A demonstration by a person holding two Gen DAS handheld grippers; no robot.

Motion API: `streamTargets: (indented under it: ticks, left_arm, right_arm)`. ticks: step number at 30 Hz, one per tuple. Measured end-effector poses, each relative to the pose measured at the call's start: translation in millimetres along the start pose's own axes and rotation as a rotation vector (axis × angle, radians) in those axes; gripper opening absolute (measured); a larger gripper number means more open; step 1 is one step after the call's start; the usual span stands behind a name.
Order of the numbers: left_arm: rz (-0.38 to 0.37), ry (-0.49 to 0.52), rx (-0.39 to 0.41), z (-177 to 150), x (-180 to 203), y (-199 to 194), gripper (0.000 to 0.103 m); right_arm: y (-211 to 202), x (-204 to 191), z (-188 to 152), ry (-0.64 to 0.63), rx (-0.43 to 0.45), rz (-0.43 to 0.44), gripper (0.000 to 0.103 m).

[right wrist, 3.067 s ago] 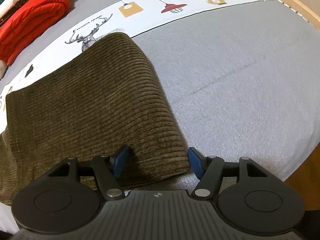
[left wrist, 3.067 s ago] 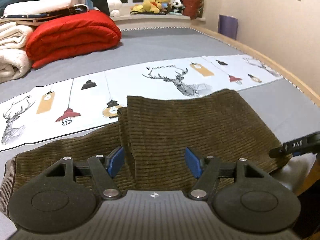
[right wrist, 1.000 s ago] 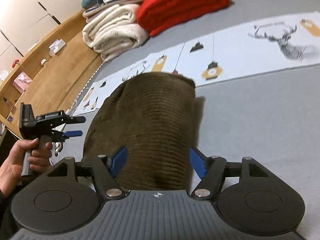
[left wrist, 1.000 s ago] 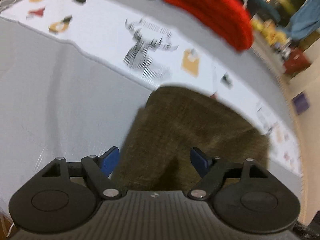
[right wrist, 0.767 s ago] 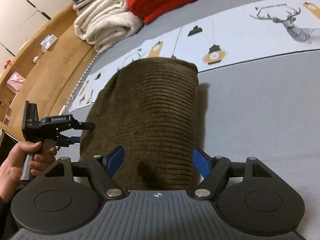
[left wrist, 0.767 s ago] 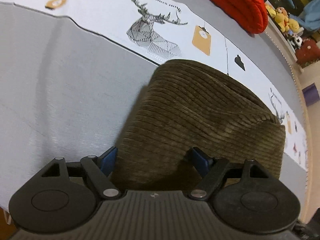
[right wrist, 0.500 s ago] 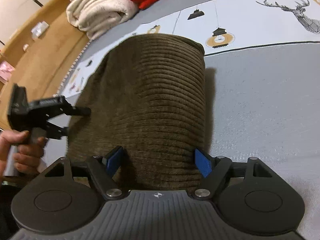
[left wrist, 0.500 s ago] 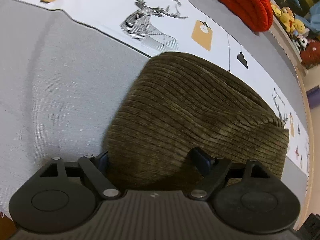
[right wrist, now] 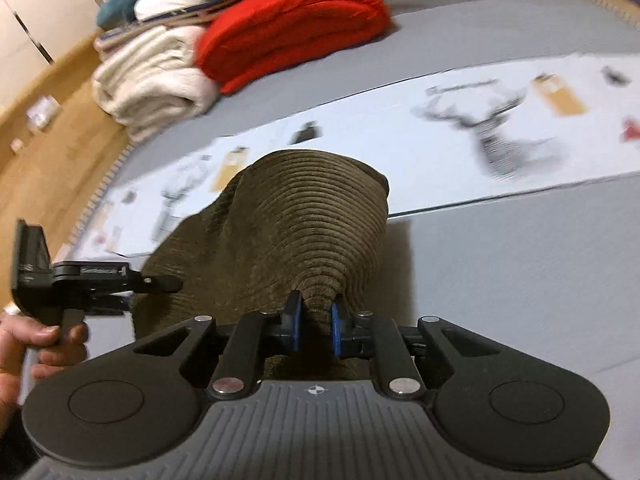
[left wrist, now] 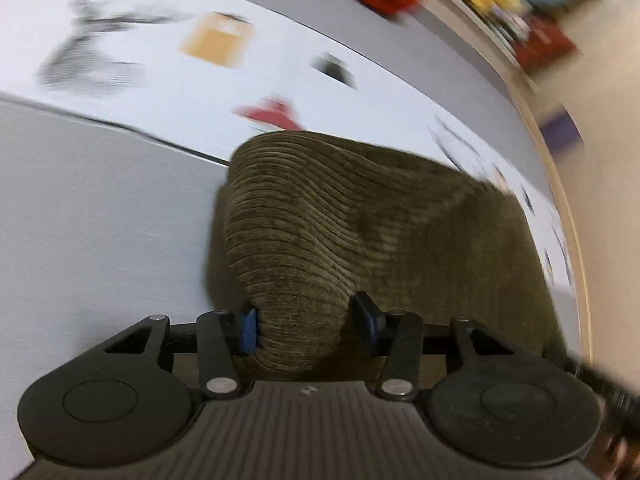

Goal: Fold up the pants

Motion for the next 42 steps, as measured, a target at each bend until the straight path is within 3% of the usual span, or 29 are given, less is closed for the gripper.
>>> streamTargets:
  ticks: [4,7,9,11,15,18,21,24,26,27,29,33,35,36,37,39,42]
  left_arm:
    - [-0.07,0.131,-0.037,-21,50,15,0.058]
    - [-0.031,0.248,-0.014,-27,64,17,0.063]
    - [-0.013,0.253,-0.001,-26,65,16,0.063]
    - [0.015,0.243,0.032,-20,61,13,0.064]
    - [0.086,0.327,0.17,1,66,2,0.065]
    - [0.062,0.33,0.246,13,75,-5,0.065]
    - [0.023,0.352,0.284,14,88,-7,0.063]
    - [-0.026,0.373,0.302,13,103,-7,0.057]
    - [-0.062,0.384,0.309,13,113,-7,0.049]
    - [-0.079,0.391,0.31,12,117,-7,0.048]
    - [-0.113,0.413,0.304,9,125,-6,0.044]
    - [-0.173,0.465,0.266,-4,141,0,0.044]
    - [-0.199,0.513,0.201,-17,146,9,0.045]
    - [-0.158,0.564,0.134,-29,142,21,0.045]
    - [-0.058,0.626,0.048,-43,129,40,0.038]
    - [0.01,0.731,0.048,-56,123,51,0.038]
    - [0.014,0.7,0.062,-52,130,46,0.04]
  right_arm:
    - [-29,56,5,-0.068,-0.033,-0.09,0.015]
    - [-32,96,-19,0.049,-0.146,-0.15,0.016]
    - [-29,100,-29,0.032,-0.156,-0.145,0.02]
    - [-30,95,-31,-0.028,-0.129,-0.138,0.022]
    - [-39,87,-17,-0.101,-0.027,-0.136,0.025]
    - [-47,78,7,-0.144,0.112,-0.13,0.025]
    - [-46,73,17,-0.117,0.161,-0.075,0.025]
    - [-32,65,4,-0.141,0.067,-0.016,0.025]
    - [-16,58,-18,-0.218,-0.059,-0.01,0.025]
    - [-5,56,-35,-0.264,-0.154,-0.024,0.025]
    - [5,56,-57,-0.368,-0.241,-0.066,0.024]
    - [6,56,-56,-0.353,-0.238,-0.059,0.024]
    - [5,58,-53,-0.33,-0.238,-0.054,0.024]
    - [5,58,-52,-0.332,-0.238,-0.055,0.024]
    - [6,58,-52,-0.339,-0.238,-0.056,0.024]
    - [5,55,-51,-0.351,-0.236,-0.056,0.023]
    - [3,52,-46,-0.332,-0.223,-0.044,0.023]
Point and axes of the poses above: each gripper's, at about its wrist camera, not at the fingertips, and y roughly the way its jaws point, x to its right, z to its top, the point moved 8 cm from there along y, roughly the way its jaws point, and after that the axes turned 14 degrees about x, right-handed, at the moved point
